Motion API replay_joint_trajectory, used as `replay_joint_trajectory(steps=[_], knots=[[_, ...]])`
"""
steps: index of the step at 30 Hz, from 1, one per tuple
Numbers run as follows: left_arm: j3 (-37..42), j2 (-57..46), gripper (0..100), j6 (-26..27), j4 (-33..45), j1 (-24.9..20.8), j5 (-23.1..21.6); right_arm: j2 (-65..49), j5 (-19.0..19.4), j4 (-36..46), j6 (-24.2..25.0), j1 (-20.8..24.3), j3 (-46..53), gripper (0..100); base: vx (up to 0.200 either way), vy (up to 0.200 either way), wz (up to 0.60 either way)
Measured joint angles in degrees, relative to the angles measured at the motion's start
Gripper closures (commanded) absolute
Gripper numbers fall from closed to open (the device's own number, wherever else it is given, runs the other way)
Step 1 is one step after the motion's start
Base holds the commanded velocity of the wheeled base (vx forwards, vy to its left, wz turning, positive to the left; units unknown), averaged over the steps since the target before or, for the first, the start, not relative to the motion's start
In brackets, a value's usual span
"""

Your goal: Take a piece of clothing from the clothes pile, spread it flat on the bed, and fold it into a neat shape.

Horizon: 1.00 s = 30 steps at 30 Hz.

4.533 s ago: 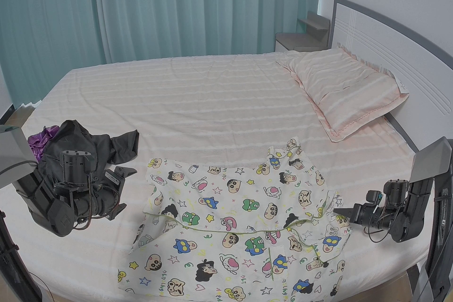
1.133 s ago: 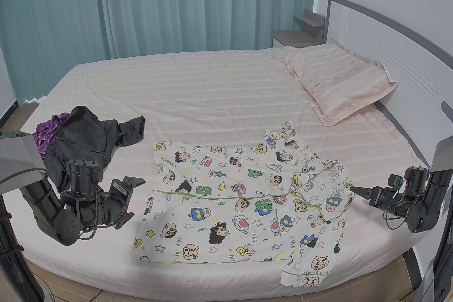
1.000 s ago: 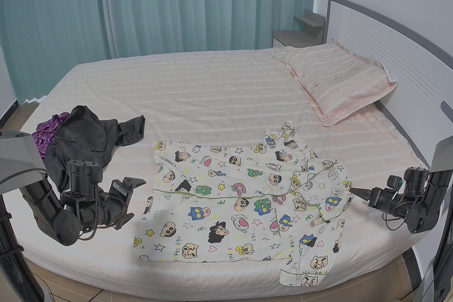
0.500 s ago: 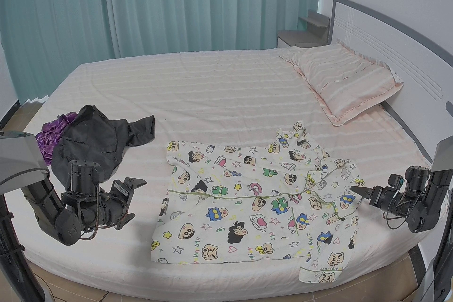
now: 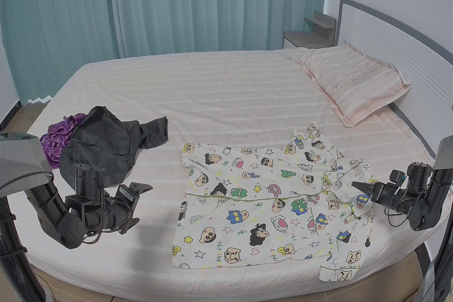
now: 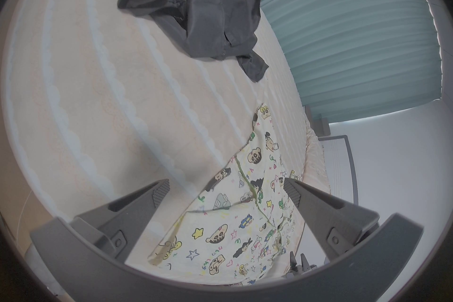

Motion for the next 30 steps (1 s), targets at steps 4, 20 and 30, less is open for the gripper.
replay_joint_trajectory(steps=[4, 20, 30], knots=[[0.10, 0.16, 0, 0.12, 0.00, -0.44, -0.23, -0.29, 0.00, 0.00, 0.00, 0.07, 0.02, 0, 0.200, 0.000, 0.00], [2.68, 2.04, 0, 10.34, -0.11, -9.16, 0.76, -1.57, 0.09, 0.02, 0.00, 0.10, 0.02, 0, 0.063, 0.000, 0.00], [5.72, 5.35, 0, 29.42, 0.33, -18.99, 2.68, -2.30, 0.12, 0.05, 0.07, -0.11, 0.29, 0, 0.000, 0.000, 0.00]])
